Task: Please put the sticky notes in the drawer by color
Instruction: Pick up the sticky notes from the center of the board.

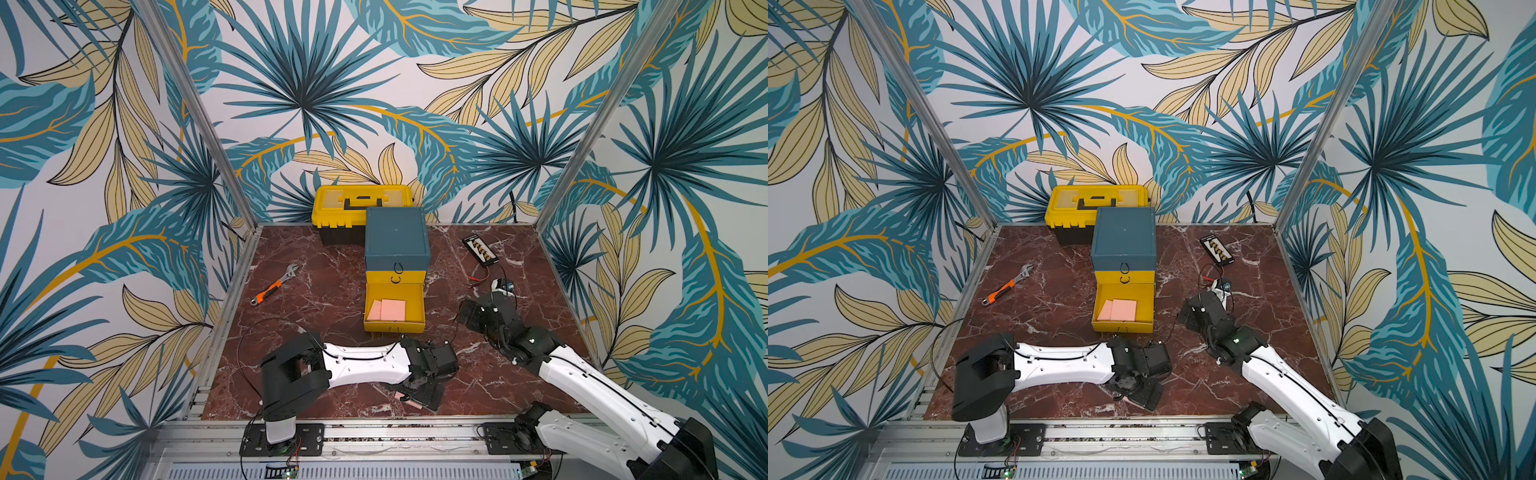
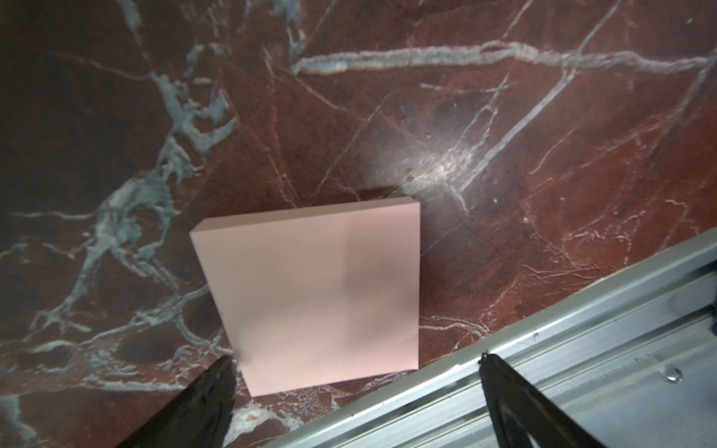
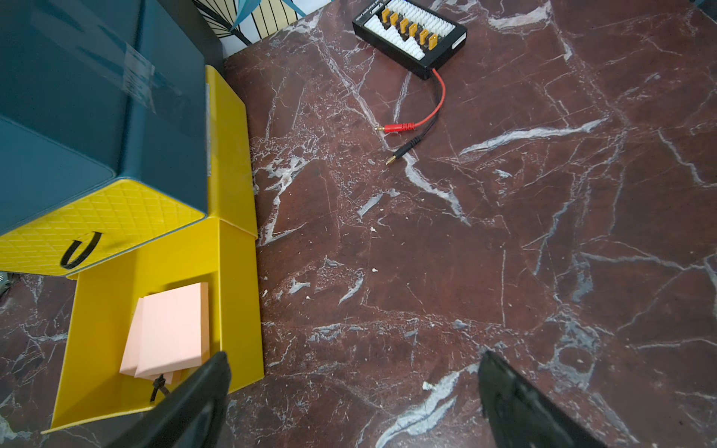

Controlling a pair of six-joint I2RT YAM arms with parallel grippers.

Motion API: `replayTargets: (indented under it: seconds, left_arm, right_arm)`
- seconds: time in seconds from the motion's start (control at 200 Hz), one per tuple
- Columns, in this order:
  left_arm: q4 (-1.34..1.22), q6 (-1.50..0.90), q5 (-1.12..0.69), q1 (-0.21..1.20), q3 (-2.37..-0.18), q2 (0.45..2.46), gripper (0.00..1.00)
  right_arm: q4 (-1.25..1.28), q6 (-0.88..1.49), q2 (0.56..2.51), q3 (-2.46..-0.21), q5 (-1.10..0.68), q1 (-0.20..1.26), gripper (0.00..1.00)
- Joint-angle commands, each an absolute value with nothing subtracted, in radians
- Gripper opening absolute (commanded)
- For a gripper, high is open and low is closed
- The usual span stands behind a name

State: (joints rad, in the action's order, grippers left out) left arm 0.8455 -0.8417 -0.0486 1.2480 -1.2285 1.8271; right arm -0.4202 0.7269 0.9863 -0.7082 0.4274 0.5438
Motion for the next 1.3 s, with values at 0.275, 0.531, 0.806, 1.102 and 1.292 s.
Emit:
replayTargets:
  seconds: [0.275, 0.531, 0.806, 1.102, 1.292]
  left_arm:
    - [0.888, -0.833, -0.037, 1.241, -1.285, 1.893, 1.0]
    - [0.888, -0.847, -0.052, 1.235, -1.298, 1.938, 1.0]
    - [0.895, -0.867, -0.049, 1.216, -1.289, 1.955, 1.0]
    - [0.923, -0.886, -0.049, 1.208, -1.3, 1.993, 0.96]
    - [0.968, -0.9, -0.041, 1.209, -1.318, 2.014, 0.93]
  right_arm:
    - [-0.434, 0.746, 0.969, -0.669, 0.462, 0.54, 0.99]
    - [-0.436, 0.733, 0.969, -0.667, 0.471, 0.54, 0.99]
    - [-0.42, 0.733, 0.968, -0.654, 0.467, 0.538, 0.99]
    - [-0.409, 0.734, 0.97, -0.646, 0.466, 0.534, 0.99]
    - [-0.404, 0.736, 0.971, -0.642, 0.462, 0.53, 0.99]
